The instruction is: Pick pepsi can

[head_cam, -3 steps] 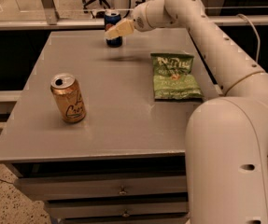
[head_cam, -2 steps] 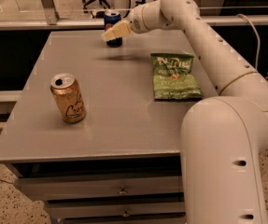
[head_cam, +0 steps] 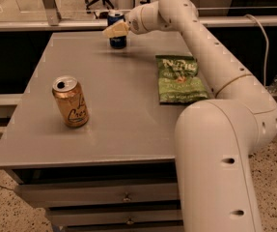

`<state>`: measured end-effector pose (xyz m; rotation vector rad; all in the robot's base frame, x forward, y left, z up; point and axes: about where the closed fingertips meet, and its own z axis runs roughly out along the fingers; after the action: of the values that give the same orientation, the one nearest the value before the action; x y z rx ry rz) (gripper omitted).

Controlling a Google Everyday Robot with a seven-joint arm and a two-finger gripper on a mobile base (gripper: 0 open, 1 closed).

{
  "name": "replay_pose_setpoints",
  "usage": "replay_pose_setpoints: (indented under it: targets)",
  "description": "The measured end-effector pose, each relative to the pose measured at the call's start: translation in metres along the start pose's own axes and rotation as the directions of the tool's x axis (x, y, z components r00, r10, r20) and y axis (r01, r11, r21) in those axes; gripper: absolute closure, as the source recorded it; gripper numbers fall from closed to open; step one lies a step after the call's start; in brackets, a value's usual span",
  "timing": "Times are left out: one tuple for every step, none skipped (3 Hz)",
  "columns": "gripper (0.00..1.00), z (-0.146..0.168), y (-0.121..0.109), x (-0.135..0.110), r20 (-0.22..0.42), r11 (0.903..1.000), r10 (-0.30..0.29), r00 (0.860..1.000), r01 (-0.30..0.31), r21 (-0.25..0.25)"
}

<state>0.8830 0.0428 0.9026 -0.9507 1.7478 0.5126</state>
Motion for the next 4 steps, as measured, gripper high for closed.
replay_pose_setpoints:
  targets:
    - [0.47, 0.002, -0.003, 0.001, 0.004, 0.9999, 0.007, 1.0, -0.007, 0.011]
    - [0.79, -0.003, -0.002, 0.0, 0.024, 0.9998, 0.017, 1.0, -0.017, 0.009]
    - [1.0, -0.041, 0.009, -0.018, 0.118, 0.999, 0.041, 0.992, -0.038, -0.023]
    - [1.0, -0.085, 0.026, -0.036, 0.201, 0.997, 0.071, 0.977, -0.063, -0.044]
